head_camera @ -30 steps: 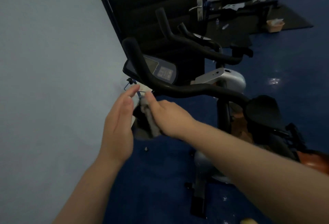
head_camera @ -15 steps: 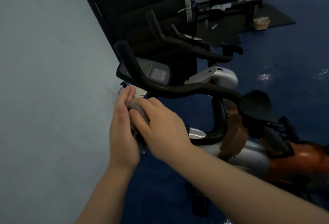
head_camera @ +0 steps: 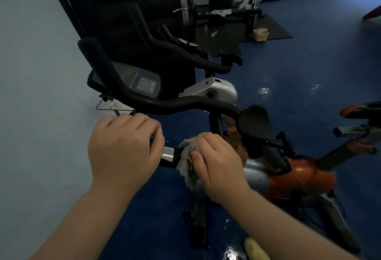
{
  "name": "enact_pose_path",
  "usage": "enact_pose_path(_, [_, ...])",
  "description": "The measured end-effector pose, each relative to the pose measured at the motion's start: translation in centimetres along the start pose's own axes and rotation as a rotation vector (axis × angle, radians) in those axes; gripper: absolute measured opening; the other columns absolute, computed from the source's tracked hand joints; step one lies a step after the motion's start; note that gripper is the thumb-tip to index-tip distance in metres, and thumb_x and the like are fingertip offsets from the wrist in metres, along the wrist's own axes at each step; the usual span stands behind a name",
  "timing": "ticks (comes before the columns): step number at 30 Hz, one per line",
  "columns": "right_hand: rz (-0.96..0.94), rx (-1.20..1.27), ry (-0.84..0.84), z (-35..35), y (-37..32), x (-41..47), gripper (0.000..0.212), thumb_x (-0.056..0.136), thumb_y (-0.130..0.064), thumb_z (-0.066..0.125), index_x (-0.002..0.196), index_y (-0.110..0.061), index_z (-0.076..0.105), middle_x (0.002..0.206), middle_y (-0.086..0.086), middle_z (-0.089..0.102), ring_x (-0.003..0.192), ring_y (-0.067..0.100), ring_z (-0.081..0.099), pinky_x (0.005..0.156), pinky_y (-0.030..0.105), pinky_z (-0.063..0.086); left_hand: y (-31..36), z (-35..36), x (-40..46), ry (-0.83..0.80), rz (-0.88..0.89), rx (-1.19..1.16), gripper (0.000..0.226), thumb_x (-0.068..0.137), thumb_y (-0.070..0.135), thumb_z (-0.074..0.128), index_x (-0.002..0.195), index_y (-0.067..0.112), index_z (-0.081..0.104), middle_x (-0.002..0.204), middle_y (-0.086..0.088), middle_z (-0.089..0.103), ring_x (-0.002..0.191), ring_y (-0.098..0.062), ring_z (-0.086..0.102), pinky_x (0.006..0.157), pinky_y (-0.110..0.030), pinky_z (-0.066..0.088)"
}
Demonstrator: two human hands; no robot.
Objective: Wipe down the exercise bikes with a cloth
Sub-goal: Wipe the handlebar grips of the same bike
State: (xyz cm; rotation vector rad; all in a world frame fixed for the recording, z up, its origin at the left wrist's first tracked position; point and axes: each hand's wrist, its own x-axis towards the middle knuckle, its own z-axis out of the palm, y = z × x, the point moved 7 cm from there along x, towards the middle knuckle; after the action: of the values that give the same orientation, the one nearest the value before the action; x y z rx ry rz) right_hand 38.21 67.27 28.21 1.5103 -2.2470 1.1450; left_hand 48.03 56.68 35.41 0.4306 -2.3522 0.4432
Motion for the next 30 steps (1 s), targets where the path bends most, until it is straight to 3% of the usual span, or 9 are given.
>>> enact_pose_path(2, [0.148, 0.048, 0.015, 0.5, -0.3, -2.1, 0.043, 0.100, -0.034, 0.030, 0.127, -0.010, 0.053, 0.127, 0.004, 0.054, 0.117, 0.018, 0.051, 0.099, 0.037, 0.043, -0.3, 0.1, 0.0, 0.020, -0.038, 0.026, 0.031, 0.091, 0.024, 0.050, 0.066, 0.016, 0.067, 0.057, 0.002, 0.061, 0.054, -0.022, 0.054, 0.061, -0.035, 0.037])
enact_pose_path(4, [0.289, 0.060, -0.020, 0.7, -0.7, -3.9, 0.058, 0.099, -0.047, 0.019, 0.148, -0.017, 0.025, 0.153, -0.002, 0.025, 0.140, 0.011, 0.027, 0.112, 0.026, 0.029, -0.2, -0.3, 0.3, 0.066, -0.091, 0.032, 0.035, 0.090, 0.024, 0.050, 0.057, 0.016, 0.060, 0.047, 0.002, 0.050, 0.046, -0.020, 0.043, 0.056, -0.032, 0.030])
enact_pose_path(6, [0.421, 0.092, -0.061, 0.9, -0.2, -3.3, 0.067, 0.095, -0.057, 0.010, 0.152, -0.021, 0.007, 0.158, -0.007, 0.004, 0.144, 0.009, 0.014, 0.114, 0.023, 0.023, 0.0, -0.9, 0.9, 0.119, -0.141, 0.018, 0.037, 0.089, 0.023, 0.052, 0.052, 0.017, 0.054, 0.042, 0.003, 0.043, 0.043, -0.017, 0.033, 0.053, -0.029, 0.021])
enact_pose_path(10, [0.721, 0.143, -0.094, 0.9, 3.1, 0.2, 0.069, 0.101, -0.040, 0.032, 0.152, -0.007, 0.000, 0.160, 0.008, 0.003, 0.145, 0.021, 0.012, 0.114, 0.026, 0.014, -0.1, -0.9, 0.8, 0.140, -0.144, -0.031, 0.037, 0.090, 0.023, 0.053, 0.053, 0.018, 0.057, 0.041, 0.003, 0.041, 0.044, -0.014, 0.028, 0.054, -0.026, 0.015])
enact_pose_path(14, [0.796, 0.196, -0.087, 1.5, 2.5, -1.5, 0.070, 0.099, -0.041, 0.038, 0.151, -0.011, 0.003, 0.156, 0.010, 0.017, 0.138, 0.023, 0.027, 0.107, 0.027, 0.025, -0.2, -0.8, 0.7, 0.154, -0.132, -0.036, 0.039, 0.090, 0.023, 0.053, 0.052, 0.018, 0.056, 0.041, 0.003, 0.039, 0.046, -0.013, 0.027, 0.054, -0.026, 0.016])
enact_pose_path(19, [0.954, 0.102, -0.119, 1.3, 5.7, 1.8, 0.046, 0.100, -0.037, 0.042, 0.135, -0.009, 0.033, 0.136, 0.008, 0.048, 0.118, 0.022, 0.050, 0.075, 0.022, 0.028, 0.0, -0.8, 1.0, 0.189, -0.119, -0.021, 0.040, 0.092, 0.025, 0.051, 0.052, 0.019, 0.055, 0.043, 0.006, 0.033, 0.046, -0.013, 0.024, 0.053, -0.026, 0.014])
enact_pose_path(24, [0.958, 0.349, 0.053, 1.7, 4.6, -1.1, 0.041, 0.097, -0.033, 0.047, 0.134, -0.018, 0.037, 0.122, 0.000, 0.048, 0.102, 0.013, 0.049, 0.083, 0.025, 0.036, -0.1, -0.4, 0.8, 0.224, -0.104, -0.010, 0.042, 0.092, 0.025, 0.051, 0.051, 0.018, 0.053, 0.040, 0.003, 0.037, 0.045, -0.014, 0.025, 0.052, -0.026, 0.017])
enact_pose_path(28, [1.060, 0.403, 0.045, 1.6, 6.9, 0.9, 0.040, 0.098, -0.039, 0.046, 0.130, -0.016, 0.044, 0.121, 0.003, 0.058, 0.097, 0.014, 0.054, 0.063, 0.019, 0.034, 0.0, -0.3, 0.9, 0.235, -0.085, 0.004, 0.040, 0.091, 0.024, 0.054, 0.052, 0.018, 0.056, 0.041, 0.003, 0.040, 0.044, -0.014, 0.027, 0.053, -0.026, 0.018])
enact_pose_path(30, [1.053, 0.393, 0.065, 1.6, 6.5, 0.8, 0.044, 0.099, -0.039, 0.045, 0.137, -0.018, 0.039, 0.131, 0.004, 0.053, 0.112, 0.018, 0.053, 0.079, 0.019, 0.033, 0.0, -0.3, 0.9, 0.219, -0.078, 0.008, 0.040, 0.091, 0.024, 0.055, 0.052, 0.017, 0.057, 0.041, 0.002, 0.041, 0.042, -0.016, 0.031, 0.051, -0.026, 0.019])
